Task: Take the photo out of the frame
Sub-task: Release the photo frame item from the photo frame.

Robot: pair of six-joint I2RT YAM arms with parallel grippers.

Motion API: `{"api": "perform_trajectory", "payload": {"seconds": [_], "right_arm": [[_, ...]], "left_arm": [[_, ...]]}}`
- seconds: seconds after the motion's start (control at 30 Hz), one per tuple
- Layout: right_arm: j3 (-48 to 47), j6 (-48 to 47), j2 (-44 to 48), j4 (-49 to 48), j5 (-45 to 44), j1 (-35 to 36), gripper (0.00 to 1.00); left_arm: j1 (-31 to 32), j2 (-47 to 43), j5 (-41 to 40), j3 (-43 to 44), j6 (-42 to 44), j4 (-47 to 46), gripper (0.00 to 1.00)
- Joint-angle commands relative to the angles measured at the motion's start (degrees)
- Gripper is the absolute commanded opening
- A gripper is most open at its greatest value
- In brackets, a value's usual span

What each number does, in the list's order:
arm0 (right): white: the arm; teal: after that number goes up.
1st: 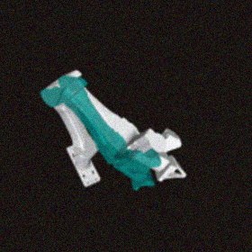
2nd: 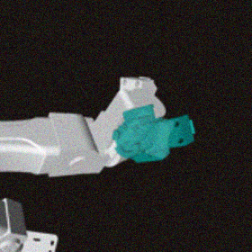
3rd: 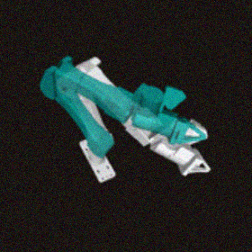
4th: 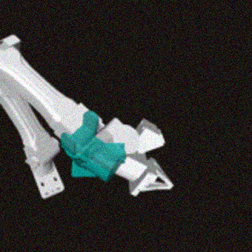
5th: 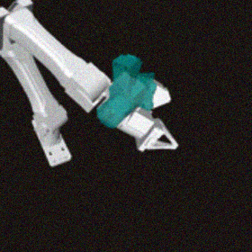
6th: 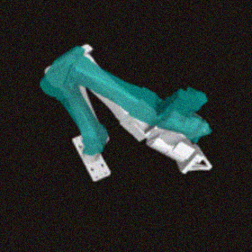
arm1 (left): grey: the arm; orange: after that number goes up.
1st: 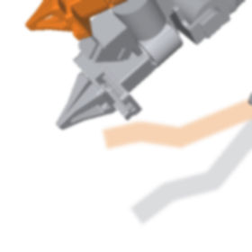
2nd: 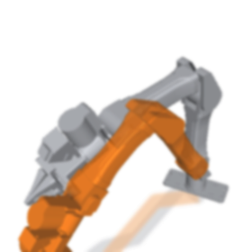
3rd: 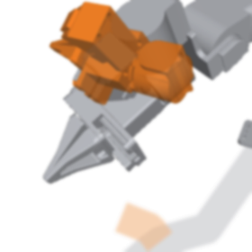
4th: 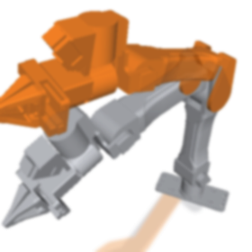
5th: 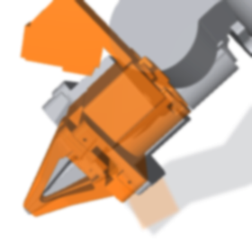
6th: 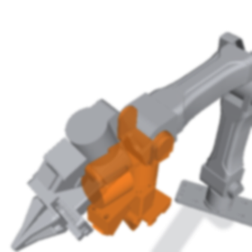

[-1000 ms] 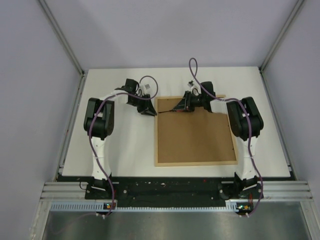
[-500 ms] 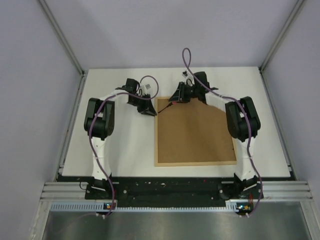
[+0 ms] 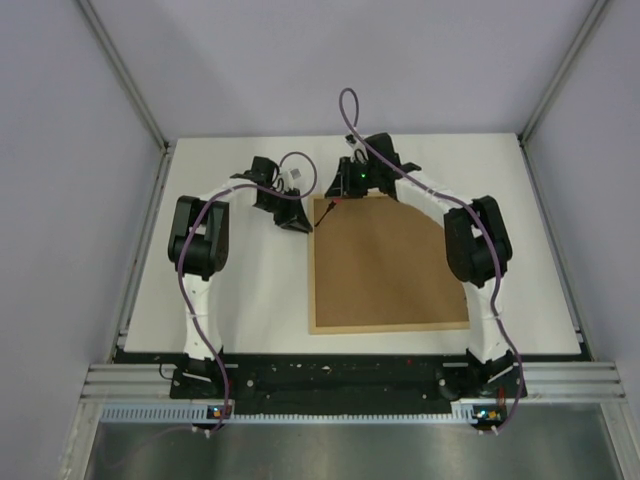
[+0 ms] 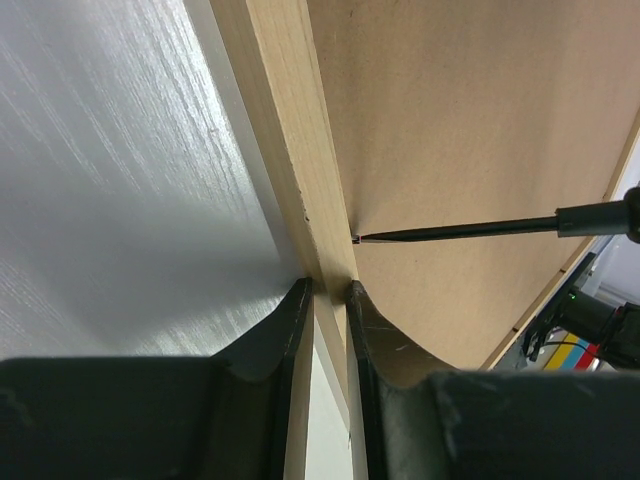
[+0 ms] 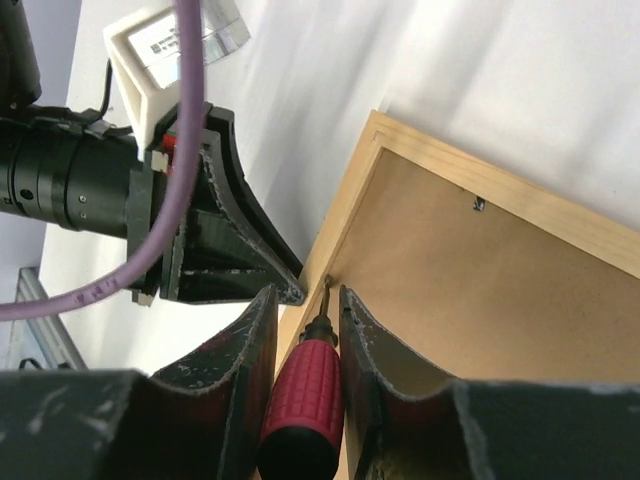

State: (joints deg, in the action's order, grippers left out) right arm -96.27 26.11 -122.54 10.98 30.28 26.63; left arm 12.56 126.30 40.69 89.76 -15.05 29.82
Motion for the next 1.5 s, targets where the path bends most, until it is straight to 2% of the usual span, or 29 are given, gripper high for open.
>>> {"api": "perform_trajectory", "payload": {"seconds": [0.0,0.3,0.5,0.7,0.8,0.93,1.1,1.2,1.47], "right_arm": [[-6.7,4.7,-1.3,-0.6,8.7,8.6,0.0],[-11.9,5.4,-3.2,2.1,5.8,12.2,0.0],[-12.6,2.6,-2.2,4.8,5.0,11.9,0.0],[-4.1,-1.4,5.9,5.6,12.2,5.0,0.0],[0.5,-3.6,10.3,6.2,18.4,0.3,0.0],[7.6,-6.9,16.1,6.2,24.3,-5.6,0.0],[14.8,-10.3,18.7,6.2,31.1,-12.3,0.0],[18.6,-11.5,18.4,6.1,32.2,-14.6,0.0],[24.0,-13.2,19.2,3.4,31.1,-15.0,0.0]], "left_arm": [[3.8,2.9,-3.7,-0.4,2.0,-1.2,0.19],[4.0,2.6,-3.9,-0.6,2.0,-1.3,0.19],[3.8,2.2,-4.5,-0.6,2.0,-1.1,0.19],[1.2,0.4,-2.9,-0.3,1.0,-2.0,0.26],[0.7,-0.1,-3.2,3.0,1.9,0.3,0.33],[0.8,0.0,-5.7,8.8,2.8,5.7,0.39],[2.6,1.4,-14.5,15.9,5.3,13.5,0.43],[4.6,2.6,-18.6,18.8,6.8,17.4,0.44],[8.4,2.5,-24.6,17.7,8.2,19.8,0.52]]}}
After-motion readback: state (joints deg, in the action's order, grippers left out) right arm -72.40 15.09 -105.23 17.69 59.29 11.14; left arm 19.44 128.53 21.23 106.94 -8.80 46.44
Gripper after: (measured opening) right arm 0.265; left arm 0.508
